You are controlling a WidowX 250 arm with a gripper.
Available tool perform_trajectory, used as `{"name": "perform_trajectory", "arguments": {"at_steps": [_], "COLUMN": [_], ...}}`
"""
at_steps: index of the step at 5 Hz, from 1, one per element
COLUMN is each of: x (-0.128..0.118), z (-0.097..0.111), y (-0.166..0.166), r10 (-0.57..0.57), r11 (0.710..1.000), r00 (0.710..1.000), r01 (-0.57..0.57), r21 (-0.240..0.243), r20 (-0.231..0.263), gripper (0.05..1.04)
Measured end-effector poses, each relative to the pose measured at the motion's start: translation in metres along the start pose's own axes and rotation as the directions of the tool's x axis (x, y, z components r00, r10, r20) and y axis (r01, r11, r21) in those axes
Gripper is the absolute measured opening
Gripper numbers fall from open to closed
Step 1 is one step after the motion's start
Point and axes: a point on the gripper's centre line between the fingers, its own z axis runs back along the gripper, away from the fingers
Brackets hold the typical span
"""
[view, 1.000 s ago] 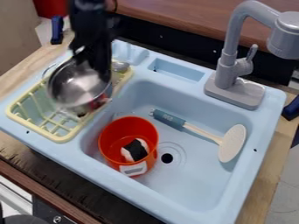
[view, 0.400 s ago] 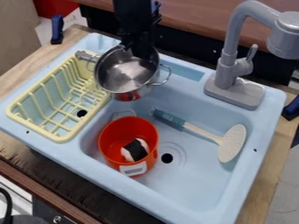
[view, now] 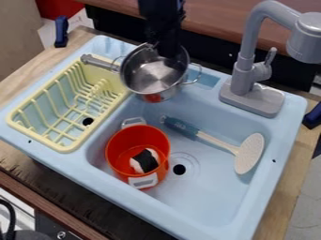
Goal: Moved the silver pot from the plate tray to beside the faucet
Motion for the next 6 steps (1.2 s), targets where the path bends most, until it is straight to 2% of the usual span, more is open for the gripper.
{"name": "perform_trajectory", "arguments": {"at_steps": [1,4,5,6], "x": [-0.008,-0.021,-0.02,-0.02], "z": [-0.005,-0.018,-0.026,-0.023], "y": [-0.012,-0.027,-0.027,-0.029], "r10": [0.003,0.018,-0.001,-0.005], "r11": [1.0,0.998,1.0,1.0], "r00": [0.999,0.997,0.997,0.998], "r01": [-0.003,-0.023,0.002,0.006], "r21": [0.011,0.063,-0.002,-0.014], "r20": [0.038,0.071,0.076,0.056], "gripper": [0.056,0.056,0.056,0.056]}}
